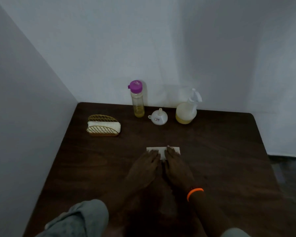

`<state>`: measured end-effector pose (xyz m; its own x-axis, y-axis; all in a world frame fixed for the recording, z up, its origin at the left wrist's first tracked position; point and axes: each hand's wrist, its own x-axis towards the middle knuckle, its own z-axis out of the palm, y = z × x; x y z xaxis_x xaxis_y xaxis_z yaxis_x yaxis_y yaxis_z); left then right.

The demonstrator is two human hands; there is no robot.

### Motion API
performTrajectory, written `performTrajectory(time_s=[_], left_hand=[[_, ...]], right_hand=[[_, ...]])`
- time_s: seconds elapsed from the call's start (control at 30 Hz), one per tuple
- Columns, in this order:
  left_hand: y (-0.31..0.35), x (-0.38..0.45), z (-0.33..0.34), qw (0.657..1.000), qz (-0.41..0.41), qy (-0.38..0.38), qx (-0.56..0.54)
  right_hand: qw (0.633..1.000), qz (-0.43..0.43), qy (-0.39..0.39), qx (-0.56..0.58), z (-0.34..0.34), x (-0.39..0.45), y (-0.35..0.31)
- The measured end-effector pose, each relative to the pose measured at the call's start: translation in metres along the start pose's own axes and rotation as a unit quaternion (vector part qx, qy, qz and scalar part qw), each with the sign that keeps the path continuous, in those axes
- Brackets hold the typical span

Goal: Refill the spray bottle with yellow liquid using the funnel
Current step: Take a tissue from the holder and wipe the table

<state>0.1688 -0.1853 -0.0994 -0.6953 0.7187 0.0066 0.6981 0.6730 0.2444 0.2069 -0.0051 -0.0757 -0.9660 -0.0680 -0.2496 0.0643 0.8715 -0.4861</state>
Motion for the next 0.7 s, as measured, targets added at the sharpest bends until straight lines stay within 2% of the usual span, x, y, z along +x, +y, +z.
performTrajectory(time_s=[0.07,0.17,0.37,0.57,0.7], left_hand=[[0.012,0.006,0.004,0.999,-0.002,-0.038,0.033],[0.023,0.021,0.002,0.998,0.005,-0.042,0.051],[0.020,0.052,-0.008,0.996,0.008,-0.073,0.051],[-0.023,0.016,-0.014,0.992,-0.109,-0.038,0.043],[-0.050,-0.014,-0.012,0.987,-0.158,-0.018,0.028]], right_hand=[[0.999,0.013,-0.024,-0.034,0.007,0.000,0.005],[0.998,0.019,-0.014,-0.066,0.005,0.000,0.019],[0.995,0.041,-0.045,-0.080,-0.010,0.030,0.036],[0.993,0.071,0.007,-0.091,0.014,0.053,-0.003],[0.992,-0.024,-0.023,-0.124,0.039,0.064,-0.038]])
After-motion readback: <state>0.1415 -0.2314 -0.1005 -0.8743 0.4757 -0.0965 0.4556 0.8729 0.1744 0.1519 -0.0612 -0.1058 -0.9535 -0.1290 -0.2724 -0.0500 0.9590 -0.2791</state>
